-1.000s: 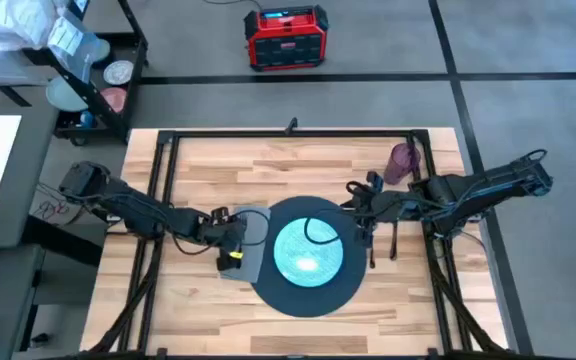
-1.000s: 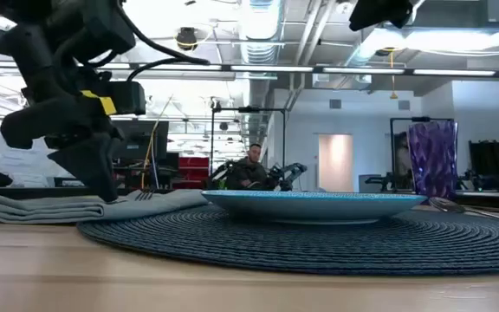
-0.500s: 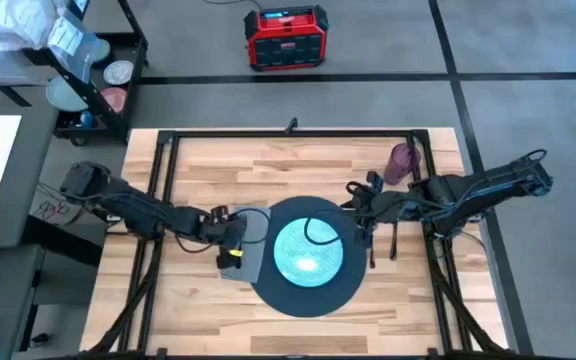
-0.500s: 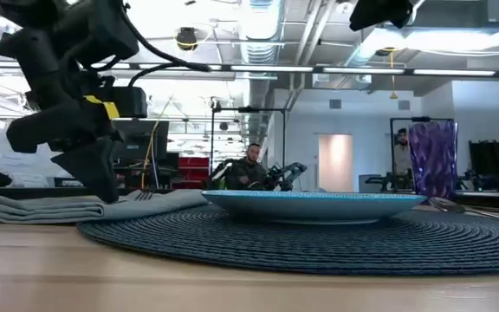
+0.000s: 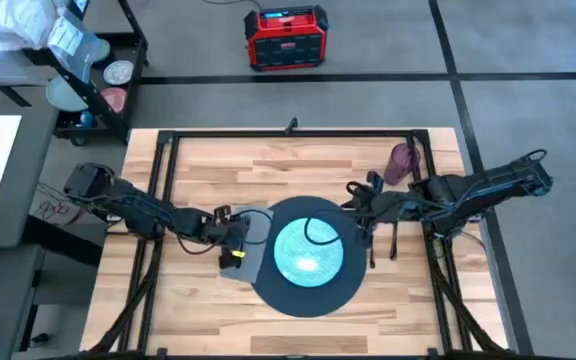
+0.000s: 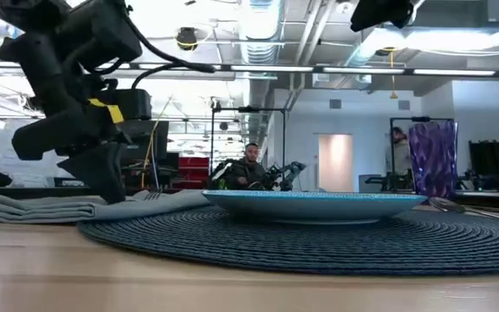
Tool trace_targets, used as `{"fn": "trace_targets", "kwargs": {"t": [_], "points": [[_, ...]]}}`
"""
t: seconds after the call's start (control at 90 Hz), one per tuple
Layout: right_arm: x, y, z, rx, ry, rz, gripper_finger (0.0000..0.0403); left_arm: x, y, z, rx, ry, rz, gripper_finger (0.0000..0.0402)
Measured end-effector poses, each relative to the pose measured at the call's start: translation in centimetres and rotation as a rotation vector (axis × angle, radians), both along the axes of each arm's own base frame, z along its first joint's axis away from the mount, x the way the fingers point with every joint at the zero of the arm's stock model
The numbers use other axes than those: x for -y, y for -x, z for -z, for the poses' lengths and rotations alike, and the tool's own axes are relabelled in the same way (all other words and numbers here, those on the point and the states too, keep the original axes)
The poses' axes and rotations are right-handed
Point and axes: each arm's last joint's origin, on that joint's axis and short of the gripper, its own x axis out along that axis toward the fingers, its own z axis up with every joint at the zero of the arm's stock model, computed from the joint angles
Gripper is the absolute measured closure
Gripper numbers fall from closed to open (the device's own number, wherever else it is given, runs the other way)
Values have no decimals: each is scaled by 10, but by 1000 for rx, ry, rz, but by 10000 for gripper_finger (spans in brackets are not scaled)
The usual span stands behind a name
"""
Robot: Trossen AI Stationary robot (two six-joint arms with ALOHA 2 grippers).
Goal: Set table place
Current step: Adjust the black fork on the gray table napkin
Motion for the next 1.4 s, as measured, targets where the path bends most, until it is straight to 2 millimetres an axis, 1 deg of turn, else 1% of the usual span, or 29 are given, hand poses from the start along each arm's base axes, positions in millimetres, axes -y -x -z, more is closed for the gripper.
{"fn": "trace_targets", "kwargs": {"t": [0.211, 0.322, 0.411, 0.544, 0.722, 0.9, 1.4], "points": [[0, 0, 0, -1, 0, 2, 343, 1, 0, -2, 10, 17, 16, 401], [0, 0, 0, -1, -1, 3, 343, -1, 3, -1, -17, 4, -18, 401], [0, 0, 0, -1, -1, 3, 343, -1, 2, -1, -7, 4, -20, 401], [0, 0, 0, -1, -1, 3, 343, 1, 0, -1, 2, 28, 9, 401], [0, 0, 0, -1, -1, 3, 343, 2, -5, -4, 54, 27, 56, 401], [1, 0, 0, -5, 0, 3, 343, 0, 0, -2, -2, 21, 40, 401], [1, 1, 1, -11, 4, 1, 343, 0, 0, -2, -3, 11, 25, 401]]}}
